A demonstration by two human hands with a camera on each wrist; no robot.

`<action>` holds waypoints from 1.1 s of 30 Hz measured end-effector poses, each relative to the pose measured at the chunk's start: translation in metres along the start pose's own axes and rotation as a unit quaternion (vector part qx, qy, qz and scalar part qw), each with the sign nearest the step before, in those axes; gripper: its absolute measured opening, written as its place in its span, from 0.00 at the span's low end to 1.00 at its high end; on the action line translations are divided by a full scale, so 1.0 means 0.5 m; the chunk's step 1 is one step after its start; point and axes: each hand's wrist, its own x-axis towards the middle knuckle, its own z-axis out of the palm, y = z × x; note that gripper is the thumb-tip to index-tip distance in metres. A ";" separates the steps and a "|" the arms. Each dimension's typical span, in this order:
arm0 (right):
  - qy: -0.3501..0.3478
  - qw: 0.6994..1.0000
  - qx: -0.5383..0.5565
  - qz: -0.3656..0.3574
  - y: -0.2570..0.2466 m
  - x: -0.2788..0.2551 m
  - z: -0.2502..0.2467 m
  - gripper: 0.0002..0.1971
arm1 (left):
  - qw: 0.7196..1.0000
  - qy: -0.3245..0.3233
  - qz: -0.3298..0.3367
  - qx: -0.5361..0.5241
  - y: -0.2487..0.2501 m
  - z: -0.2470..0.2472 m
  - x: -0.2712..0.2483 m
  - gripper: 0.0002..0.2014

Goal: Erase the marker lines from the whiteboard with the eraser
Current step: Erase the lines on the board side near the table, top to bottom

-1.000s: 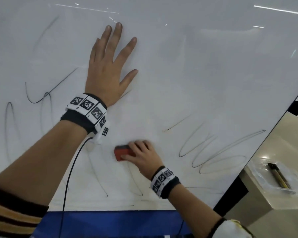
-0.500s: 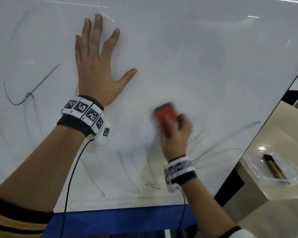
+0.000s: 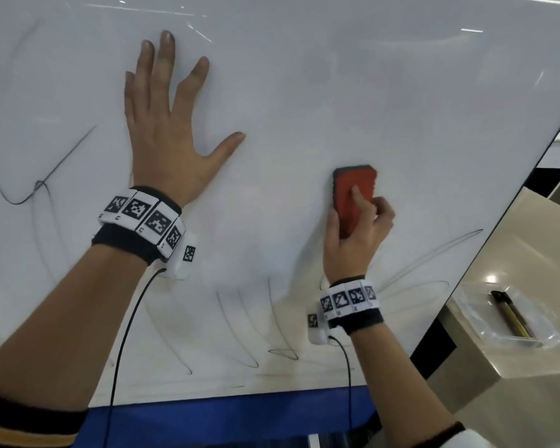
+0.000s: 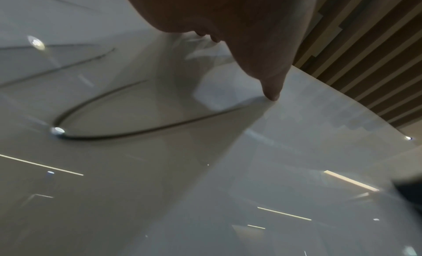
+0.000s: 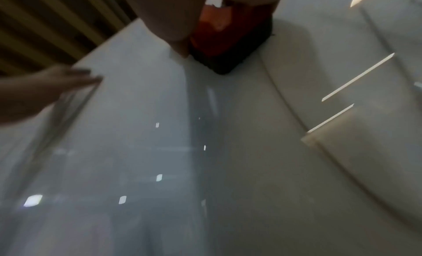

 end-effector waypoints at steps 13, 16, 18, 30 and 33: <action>0.129 0.965 0.028 0.225 0.165 -0.010 -0.095 0.26 | 0.984 -0.119 0.129 -0.034 0.200 0.057 -0.090 0.33; 0.079 0.984 0.021 0.160 0.089 -0.031 -0.039 0.24 | 0.984 -0.126 0.122 -0.020 0.208 0.093 -0.106 0.32; -0.064 0.998 -0.013 0.013 0.025 -0.091 -0.010 0.22 | 0.985 -0.121 0.122 0.009 0.203 0.107 -0.110 0.33; 0.128 0.923 -0.004 0.362 0.224 -0.095 -0.108 0.30 | 0.994 -0.068 0.086 -0.001 0.222 0.148 -0.123 0.29; -0.016 0.987 0.012 0.157 0.124 -0.120 -0.065 0.25 | 0.995 -0.059 0.080 0.004 0.224 0.159 -0.126 0.29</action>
